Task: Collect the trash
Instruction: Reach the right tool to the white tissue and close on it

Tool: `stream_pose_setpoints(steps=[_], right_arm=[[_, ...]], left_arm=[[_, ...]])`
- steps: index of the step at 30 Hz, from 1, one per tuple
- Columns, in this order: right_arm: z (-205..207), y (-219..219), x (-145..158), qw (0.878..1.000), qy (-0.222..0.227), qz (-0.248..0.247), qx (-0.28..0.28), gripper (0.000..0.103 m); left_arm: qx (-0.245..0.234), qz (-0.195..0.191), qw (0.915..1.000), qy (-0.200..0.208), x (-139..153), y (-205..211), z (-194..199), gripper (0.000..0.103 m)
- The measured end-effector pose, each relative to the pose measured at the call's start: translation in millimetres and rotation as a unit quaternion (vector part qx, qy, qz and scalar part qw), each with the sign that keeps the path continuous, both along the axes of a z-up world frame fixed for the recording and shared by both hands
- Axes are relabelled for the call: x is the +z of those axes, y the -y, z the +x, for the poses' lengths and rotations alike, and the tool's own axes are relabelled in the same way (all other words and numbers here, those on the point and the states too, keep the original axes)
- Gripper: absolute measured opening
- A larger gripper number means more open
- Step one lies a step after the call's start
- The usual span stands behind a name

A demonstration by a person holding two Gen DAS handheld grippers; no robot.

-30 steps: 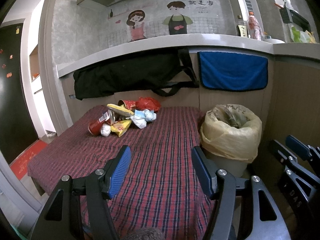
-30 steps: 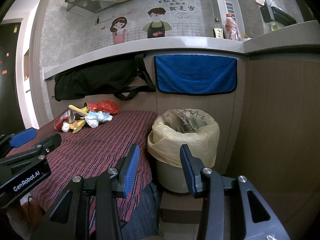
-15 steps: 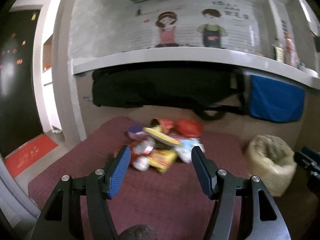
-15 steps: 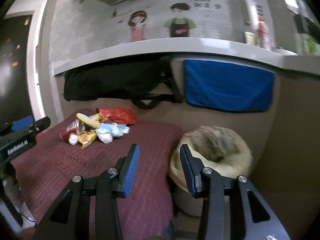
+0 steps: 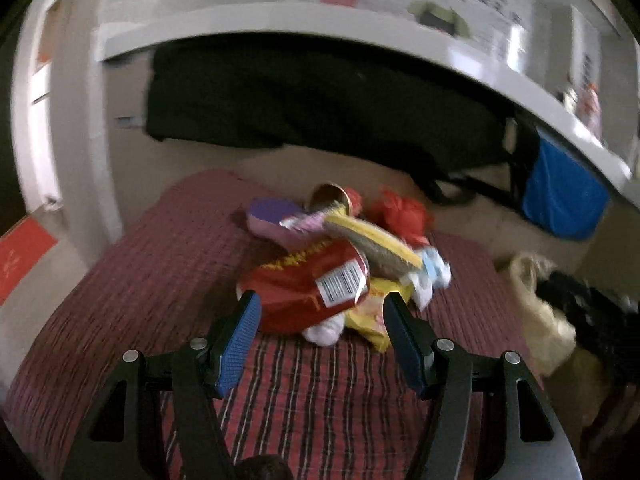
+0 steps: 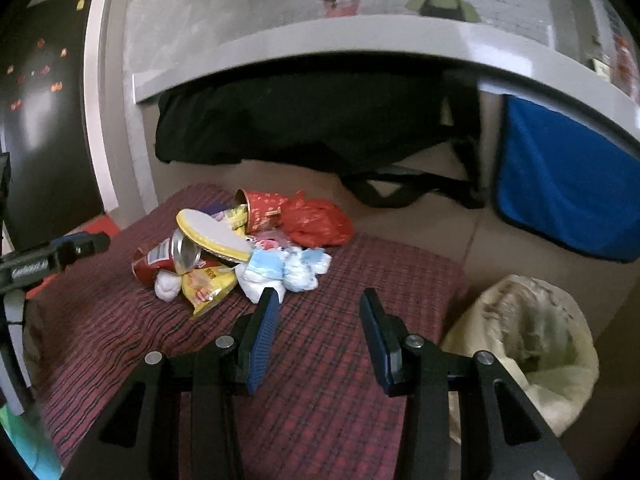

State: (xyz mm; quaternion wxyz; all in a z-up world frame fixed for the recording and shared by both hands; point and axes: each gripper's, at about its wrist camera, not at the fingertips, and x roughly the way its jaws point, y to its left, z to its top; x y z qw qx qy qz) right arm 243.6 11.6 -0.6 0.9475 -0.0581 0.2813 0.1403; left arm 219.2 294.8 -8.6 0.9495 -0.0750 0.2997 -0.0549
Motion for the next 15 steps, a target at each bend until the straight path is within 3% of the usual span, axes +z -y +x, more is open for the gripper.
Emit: stream_pose_setpoints(steps=[4, 10, 15], right_arm=[[11, -12, -11, 1.0, -0.013, -0.003, 0.008, 0.039], [25, -45, -17, 0.997, -0.02, -0.038, 0.07, 0.039], [44, -72, -21, 0.991, -0.036, -0.052, 0.117, 0.034]], left_arm=[[0.002, 0.0, 0.9996, -0.028, -18, -5, 9, 0.064], [0.051, -0.062, 0.9956, -0.048, -32, -35, 13, 0.064], [0.063, -0.062, 0.9947, -0.054, -44, -42, 7, 0.064]])
